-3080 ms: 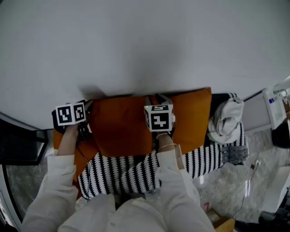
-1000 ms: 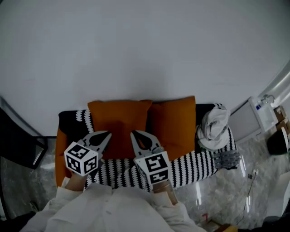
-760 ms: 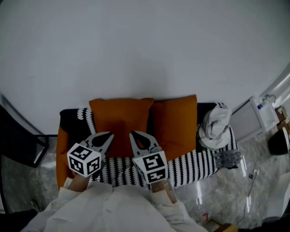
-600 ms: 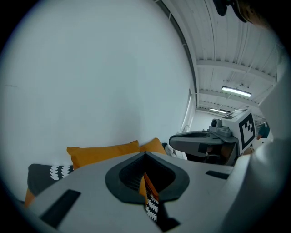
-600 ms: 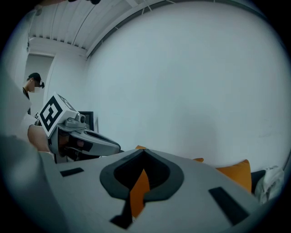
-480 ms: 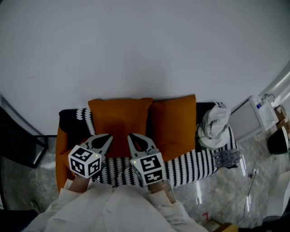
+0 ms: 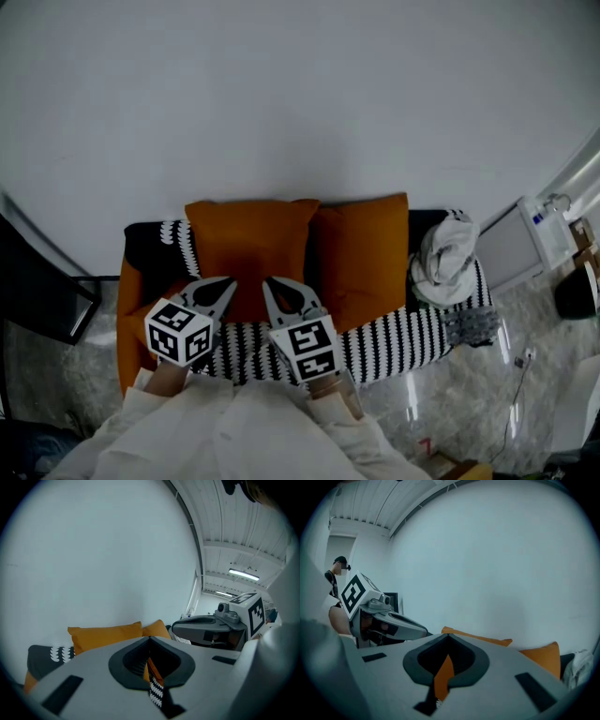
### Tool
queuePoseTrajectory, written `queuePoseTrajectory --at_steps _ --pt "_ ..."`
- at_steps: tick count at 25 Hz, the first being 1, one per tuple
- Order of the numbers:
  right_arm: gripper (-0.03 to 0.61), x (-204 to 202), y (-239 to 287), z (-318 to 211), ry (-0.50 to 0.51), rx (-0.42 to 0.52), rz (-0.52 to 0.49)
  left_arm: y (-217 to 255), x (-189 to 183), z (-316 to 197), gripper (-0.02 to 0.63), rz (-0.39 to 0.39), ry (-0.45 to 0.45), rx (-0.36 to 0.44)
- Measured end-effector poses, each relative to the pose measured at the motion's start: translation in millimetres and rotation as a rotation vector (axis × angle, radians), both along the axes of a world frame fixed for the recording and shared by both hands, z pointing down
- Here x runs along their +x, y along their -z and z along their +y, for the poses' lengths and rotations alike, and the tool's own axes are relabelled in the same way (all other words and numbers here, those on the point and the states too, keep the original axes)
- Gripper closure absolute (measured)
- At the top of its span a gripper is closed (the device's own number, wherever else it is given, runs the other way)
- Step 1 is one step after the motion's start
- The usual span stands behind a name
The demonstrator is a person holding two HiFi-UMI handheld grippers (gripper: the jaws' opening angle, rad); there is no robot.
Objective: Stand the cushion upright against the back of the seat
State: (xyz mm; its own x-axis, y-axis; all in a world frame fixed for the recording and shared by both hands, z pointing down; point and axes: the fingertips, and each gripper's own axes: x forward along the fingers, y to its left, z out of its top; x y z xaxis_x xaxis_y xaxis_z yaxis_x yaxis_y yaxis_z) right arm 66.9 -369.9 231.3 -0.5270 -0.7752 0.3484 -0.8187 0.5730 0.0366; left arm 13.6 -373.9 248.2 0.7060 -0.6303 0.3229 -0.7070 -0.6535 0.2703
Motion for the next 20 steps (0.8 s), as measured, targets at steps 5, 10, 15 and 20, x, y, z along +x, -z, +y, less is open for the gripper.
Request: queuePoseTrajectory --at_steps 5,10,15,20 --pt "0.566 1 -1 4 -0.024 0.006 -0.007 -3 1 8 0.606 0.001 -0.011 -0.008" --pt "0.566 4 -2 7 -0.036 0.000 0.000 -4 3 13 0.606 0.003 -0.016 -0.015" --pt "0.566 3 -4 9 -0.033 -0.003 0.009 -5 3 13 0.606 0.010 -0.016 -0.021" --pt "0.566 3 -4 11 -0.030 -0.003 0.011 -6 7 16 0.606 0.016 -0.022 -0.025"
